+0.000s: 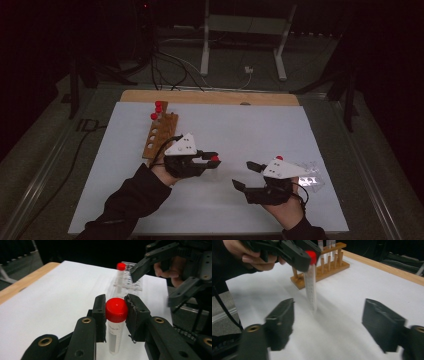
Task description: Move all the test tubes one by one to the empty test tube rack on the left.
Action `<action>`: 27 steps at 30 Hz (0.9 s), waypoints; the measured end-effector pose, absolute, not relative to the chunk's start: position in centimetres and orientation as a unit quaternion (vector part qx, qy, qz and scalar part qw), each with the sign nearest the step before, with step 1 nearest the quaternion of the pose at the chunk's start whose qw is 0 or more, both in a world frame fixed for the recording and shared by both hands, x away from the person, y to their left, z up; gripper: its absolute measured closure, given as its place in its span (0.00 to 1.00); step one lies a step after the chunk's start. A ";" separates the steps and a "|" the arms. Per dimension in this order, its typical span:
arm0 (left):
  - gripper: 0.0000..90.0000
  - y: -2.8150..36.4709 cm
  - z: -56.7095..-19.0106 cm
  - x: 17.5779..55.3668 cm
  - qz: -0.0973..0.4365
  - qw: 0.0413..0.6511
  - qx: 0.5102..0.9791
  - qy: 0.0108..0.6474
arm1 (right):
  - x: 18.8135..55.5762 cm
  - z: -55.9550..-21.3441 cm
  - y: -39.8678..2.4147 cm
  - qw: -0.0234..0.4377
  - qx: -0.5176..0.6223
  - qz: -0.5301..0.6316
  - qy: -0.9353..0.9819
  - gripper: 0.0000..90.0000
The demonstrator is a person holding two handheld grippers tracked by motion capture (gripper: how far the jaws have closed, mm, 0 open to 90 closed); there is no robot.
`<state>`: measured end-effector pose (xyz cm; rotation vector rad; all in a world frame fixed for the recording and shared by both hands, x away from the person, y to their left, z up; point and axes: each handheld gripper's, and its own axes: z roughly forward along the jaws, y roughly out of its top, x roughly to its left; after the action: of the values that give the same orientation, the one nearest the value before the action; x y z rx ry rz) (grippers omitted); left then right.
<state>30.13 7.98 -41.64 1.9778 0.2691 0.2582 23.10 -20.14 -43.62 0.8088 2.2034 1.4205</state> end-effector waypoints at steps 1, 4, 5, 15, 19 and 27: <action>0.80 8.3 -41.5 30.2 0.112 0.535 0.829 0.117 | 23.1 -43.6 -20.2 0.200 0.291 0.508 0.786 0.21; 0.80 9.4 -41.1 30.5 0.126 0.535 0.825 0.128 | 23.1 -43.5 -20.3 0.208 0.302 0.503 0.783 0.04; 0.80 9.7 -40.9 30.6 0.131 0.535 0.824 0.131 | 23.1 -43.4 -20.3 0.211 0.307 0.502 0.781 0.03; 0.80 13.5 -39.7 31.6 0.171 0.535 0.807 0.180 | 22.9 -43.0 -20.9 0.198 0.299 0.520 0.775 0.00; 0.80 14.9 -39.1 32.1 0.187 0.536 0.799 0.199 | 22.9 -42.9 -21.1 0.202 0.298 0.526 0.770 0.00; 0.80 17.2 -38.4 33.2 0.216 0.538 0.780 0.235 | 22.9 -42.8 -21.2 0.203 0.297 0.531 0.767 0.00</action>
<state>33.17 17.22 -38.37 1.8557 0.5586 0.5145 22.88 -21.24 -42.78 0.8302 2.1406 1.4836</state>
